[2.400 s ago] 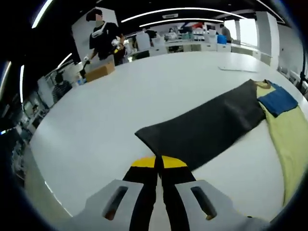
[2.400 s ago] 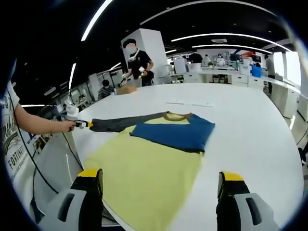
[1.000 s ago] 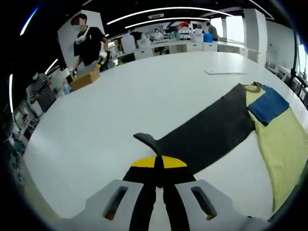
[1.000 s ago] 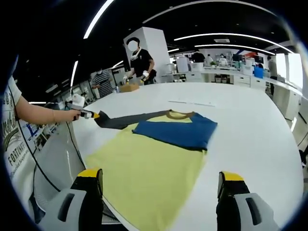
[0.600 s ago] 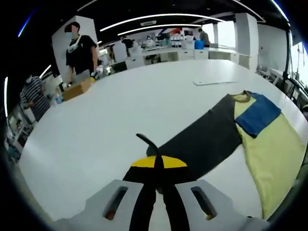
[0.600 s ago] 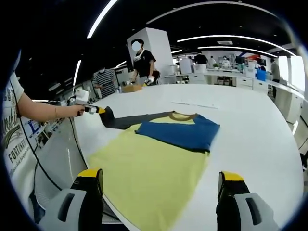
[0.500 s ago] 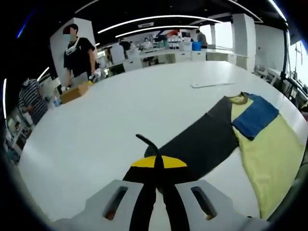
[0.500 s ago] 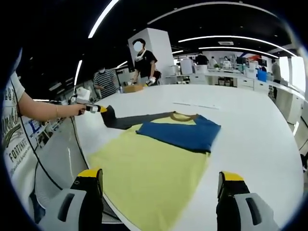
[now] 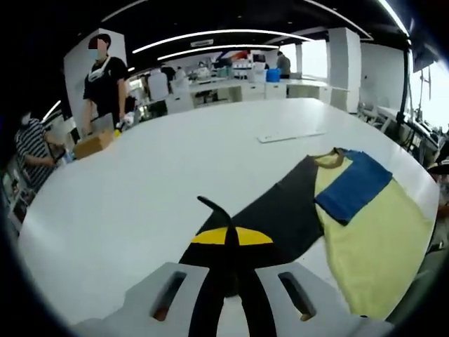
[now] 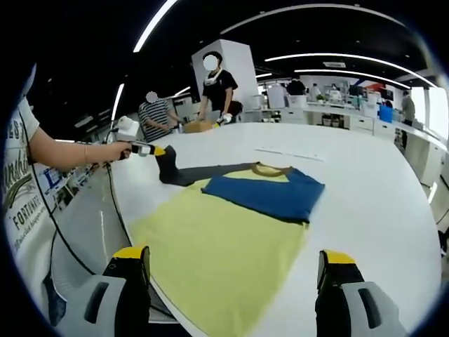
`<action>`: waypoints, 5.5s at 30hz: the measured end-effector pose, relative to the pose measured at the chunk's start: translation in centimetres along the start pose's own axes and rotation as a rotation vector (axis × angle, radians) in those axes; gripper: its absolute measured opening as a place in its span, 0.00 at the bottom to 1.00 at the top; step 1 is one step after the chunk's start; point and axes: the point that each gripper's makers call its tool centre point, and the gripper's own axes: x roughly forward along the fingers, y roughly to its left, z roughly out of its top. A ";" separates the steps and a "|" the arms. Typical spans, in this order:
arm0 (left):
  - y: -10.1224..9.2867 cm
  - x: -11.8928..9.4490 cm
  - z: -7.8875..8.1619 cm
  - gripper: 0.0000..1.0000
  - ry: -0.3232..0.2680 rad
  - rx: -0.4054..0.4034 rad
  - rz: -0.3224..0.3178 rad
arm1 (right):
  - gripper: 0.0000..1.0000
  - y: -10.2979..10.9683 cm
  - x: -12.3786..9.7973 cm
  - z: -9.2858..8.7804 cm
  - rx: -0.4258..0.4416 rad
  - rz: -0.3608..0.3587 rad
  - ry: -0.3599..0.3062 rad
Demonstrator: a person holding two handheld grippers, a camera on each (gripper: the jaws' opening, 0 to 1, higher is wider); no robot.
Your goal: Fold the garment on the visible template until the final outline fits inside the template.
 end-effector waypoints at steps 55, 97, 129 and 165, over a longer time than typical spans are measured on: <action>-18.8 5.5 10.2 0.00 -0.154 0.033 -0.333 | 0.99 1.8 0.7 -0.6 -0.058 0.038 -0.012; -28.8 7.5 14.6 0.00 -0.236 0.008 -0.507 | 0.99 0.6 1.0 -1.1 -0.034 0.024 0.014; -38.3 10.0 9.9 0.00 -0.102 0.140 -0.639 | 0.99 -0.1 1.0 -2.3 -0.011 0.006 0.030; -35.6 5.4 8.1 0.80 -0.232 0.150 -0.807 | 0.99 1.2 1.9 -1.8 -0.030 0.077 0.025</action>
